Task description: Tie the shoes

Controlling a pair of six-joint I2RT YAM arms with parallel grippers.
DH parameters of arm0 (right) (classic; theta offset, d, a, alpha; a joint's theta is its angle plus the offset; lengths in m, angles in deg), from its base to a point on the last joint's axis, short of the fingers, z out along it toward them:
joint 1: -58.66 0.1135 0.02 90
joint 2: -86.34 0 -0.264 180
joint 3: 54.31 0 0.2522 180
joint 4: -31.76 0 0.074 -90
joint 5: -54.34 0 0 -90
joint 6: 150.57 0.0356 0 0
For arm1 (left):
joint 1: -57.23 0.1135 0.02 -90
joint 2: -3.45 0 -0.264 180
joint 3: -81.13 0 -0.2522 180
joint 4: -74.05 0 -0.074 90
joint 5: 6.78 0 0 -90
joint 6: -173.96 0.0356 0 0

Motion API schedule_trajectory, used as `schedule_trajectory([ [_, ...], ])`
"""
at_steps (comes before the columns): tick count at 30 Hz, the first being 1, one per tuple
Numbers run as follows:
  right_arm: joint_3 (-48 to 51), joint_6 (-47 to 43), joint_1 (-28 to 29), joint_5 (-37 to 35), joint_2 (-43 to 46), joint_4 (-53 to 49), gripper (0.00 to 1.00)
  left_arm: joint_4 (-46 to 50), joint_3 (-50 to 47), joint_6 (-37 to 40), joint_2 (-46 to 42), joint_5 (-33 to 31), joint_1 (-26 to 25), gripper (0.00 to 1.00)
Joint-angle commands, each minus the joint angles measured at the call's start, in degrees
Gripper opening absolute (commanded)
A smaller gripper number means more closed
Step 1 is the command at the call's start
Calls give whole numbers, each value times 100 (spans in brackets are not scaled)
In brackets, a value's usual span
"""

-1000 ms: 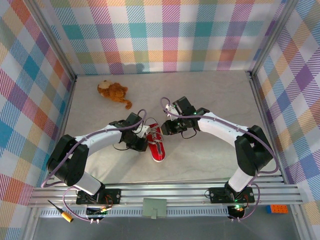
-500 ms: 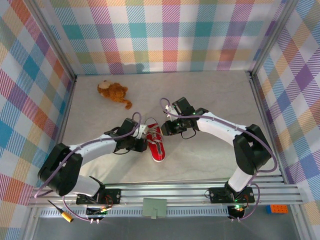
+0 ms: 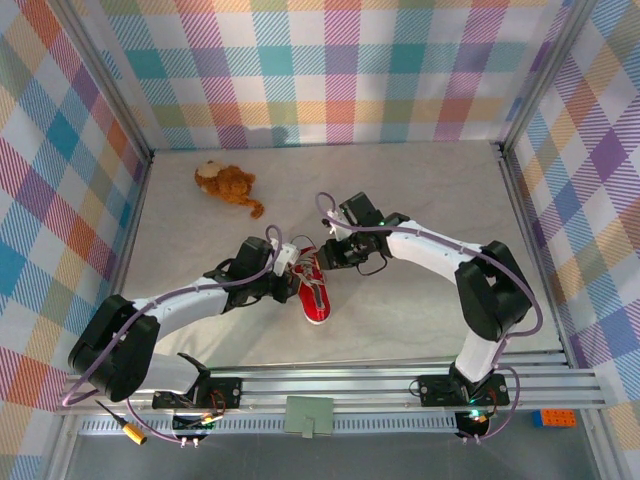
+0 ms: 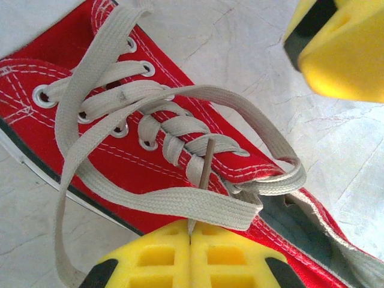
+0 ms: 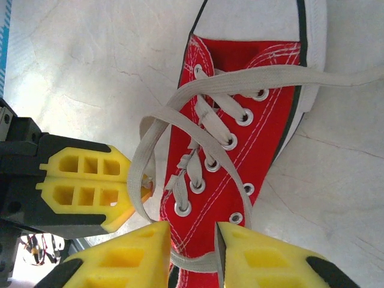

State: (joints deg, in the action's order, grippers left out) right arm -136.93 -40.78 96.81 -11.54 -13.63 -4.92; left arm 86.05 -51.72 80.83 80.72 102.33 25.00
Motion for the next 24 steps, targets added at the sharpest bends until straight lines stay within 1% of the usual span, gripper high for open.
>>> schedule_trajectory([
  [1, -191, 285, -40, 396, -135, 150, 27, -472, -139, 326, -154, 178, -55, 0],
  [3, -183, 419, -37, 506, -179, 255, 30, -629, -207, 371, -207, 207, -63, 0],
  [5, -191, 580, -36, 624, -231, 359, 37, -765, -269, 403, -260, 237, -64, 0],
  [6, -206, 633, -36, 667, -255, 391, 38, -804, -285, 417, -284, 257, -73, 0],
  [11, -320, 802, -36, 837, -407, 481, 38, -1171, -411, 428, -388, 430, -73, 0],
  [15, -376, 850, -31, 875, -495, 499, 38, -1232, -403, 446, -349, 477, -77, 0],
  [19, -400, 876, -36, 919, -573, 494, 35, -1274, -377, 445, -285, 514, -82, 0],
  [21, -390, 892, -36, 919, -584, 512, 31, -1282, -368, 445, -280, 521, -82, 0],
  [22, -382, 893, -36, 927, -591, 506, 27, -1292, -368, 446, -280, 523, -82, 0],
  [24, -377, 904, -36, 982, -595, 534, 16, -1301, -365, 446, -284, 515, -82, 0],
])
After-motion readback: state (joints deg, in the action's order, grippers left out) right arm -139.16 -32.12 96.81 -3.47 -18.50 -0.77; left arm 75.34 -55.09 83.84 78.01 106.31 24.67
